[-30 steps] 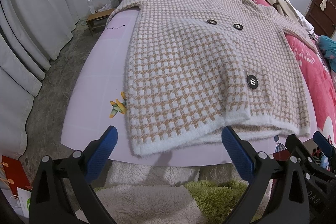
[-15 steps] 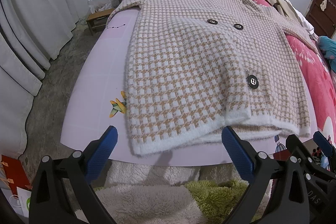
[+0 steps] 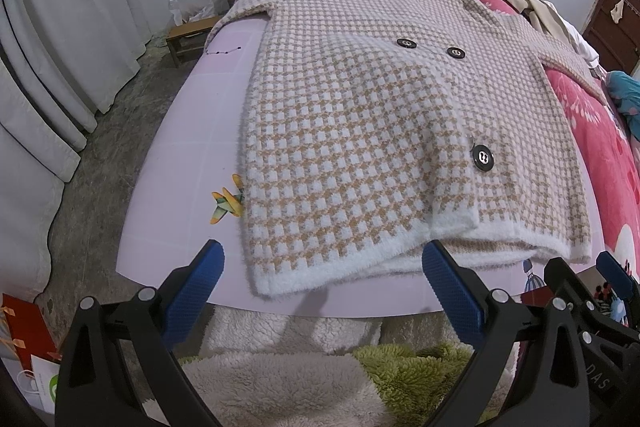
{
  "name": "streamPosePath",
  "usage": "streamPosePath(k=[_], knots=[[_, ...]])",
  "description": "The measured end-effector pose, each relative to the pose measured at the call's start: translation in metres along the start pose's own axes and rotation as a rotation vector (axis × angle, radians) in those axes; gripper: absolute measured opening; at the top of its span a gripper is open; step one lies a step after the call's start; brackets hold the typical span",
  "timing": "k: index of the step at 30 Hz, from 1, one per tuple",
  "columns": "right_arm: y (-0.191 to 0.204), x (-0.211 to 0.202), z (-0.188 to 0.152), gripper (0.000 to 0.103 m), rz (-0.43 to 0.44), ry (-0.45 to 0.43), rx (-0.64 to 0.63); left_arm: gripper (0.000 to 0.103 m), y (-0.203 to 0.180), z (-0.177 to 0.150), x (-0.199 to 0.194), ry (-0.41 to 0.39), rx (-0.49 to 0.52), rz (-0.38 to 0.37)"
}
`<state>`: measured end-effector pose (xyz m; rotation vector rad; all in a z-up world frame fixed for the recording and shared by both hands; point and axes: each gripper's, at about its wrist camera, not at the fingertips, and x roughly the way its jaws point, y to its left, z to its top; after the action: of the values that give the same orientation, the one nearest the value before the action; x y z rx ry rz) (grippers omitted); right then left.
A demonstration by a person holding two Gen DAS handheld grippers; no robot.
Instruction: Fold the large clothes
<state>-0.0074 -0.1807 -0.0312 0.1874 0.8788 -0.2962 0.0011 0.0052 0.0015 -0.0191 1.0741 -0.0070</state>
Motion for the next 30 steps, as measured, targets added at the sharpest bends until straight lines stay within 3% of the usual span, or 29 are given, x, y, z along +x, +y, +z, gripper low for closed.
streamPosePath(k=[30], knots=[[0.0076,0.0009,0.0021,0.095,-0.003,-0.004,-0.007,0.097,0.0072,0.0017,-0.0034,-0.014,-0.016,0.006]])
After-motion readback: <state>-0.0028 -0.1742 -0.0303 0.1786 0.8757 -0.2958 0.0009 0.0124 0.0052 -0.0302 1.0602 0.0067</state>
